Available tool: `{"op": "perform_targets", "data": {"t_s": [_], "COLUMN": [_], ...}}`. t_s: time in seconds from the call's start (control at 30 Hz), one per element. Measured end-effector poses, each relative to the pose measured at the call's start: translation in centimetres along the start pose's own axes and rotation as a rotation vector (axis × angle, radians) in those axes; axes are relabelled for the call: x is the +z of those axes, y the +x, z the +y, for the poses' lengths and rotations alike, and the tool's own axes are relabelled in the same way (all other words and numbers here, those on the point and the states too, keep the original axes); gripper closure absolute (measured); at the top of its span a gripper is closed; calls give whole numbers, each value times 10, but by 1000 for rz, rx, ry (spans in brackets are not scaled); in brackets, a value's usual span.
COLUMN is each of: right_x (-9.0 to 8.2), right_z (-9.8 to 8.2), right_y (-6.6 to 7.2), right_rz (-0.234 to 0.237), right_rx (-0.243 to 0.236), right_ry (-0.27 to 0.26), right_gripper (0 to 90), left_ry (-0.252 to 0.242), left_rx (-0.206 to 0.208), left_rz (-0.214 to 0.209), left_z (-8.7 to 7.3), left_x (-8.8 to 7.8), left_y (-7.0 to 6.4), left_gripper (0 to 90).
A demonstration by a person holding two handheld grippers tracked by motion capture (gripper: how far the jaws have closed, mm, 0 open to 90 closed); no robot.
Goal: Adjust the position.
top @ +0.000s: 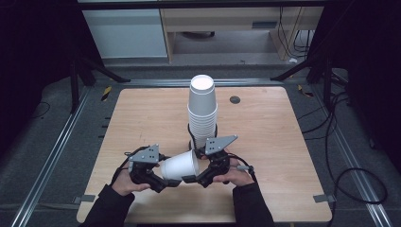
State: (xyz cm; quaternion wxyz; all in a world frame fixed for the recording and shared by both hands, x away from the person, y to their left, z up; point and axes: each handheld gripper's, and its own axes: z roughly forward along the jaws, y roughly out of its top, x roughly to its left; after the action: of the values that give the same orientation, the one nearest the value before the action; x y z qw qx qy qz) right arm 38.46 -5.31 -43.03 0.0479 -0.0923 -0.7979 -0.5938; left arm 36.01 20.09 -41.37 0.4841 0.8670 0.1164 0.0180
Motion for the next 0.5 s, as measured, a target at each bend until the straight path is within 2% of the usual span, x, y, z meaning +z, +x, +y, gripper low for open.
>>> {"op": "perform_targets", "data": {"t_s": [0.23,0.33,0.4,0.5], "right_x": [-8,-13,-17,-22], "right_z": [2,4,8,14], "right_y": [-1,-2,-3,-5], "right_rz": [-27,-48,-72,-110], "right_rx": [-2,-16,-27,-49], "right_ry": [-7,7,35,105], "right_gripper": [82,82,82,81], "left_ry": [-10,10,39,64], "left_rx": [-15,-11,-12,-19], "left_rz": [31,49,64,80], "left_z": [0,-1,-2,-4], "left_x": [-6,-7,-7,-6], "left_y": [2,3,4,6], "left_gripper": [183,171,158,149]}}
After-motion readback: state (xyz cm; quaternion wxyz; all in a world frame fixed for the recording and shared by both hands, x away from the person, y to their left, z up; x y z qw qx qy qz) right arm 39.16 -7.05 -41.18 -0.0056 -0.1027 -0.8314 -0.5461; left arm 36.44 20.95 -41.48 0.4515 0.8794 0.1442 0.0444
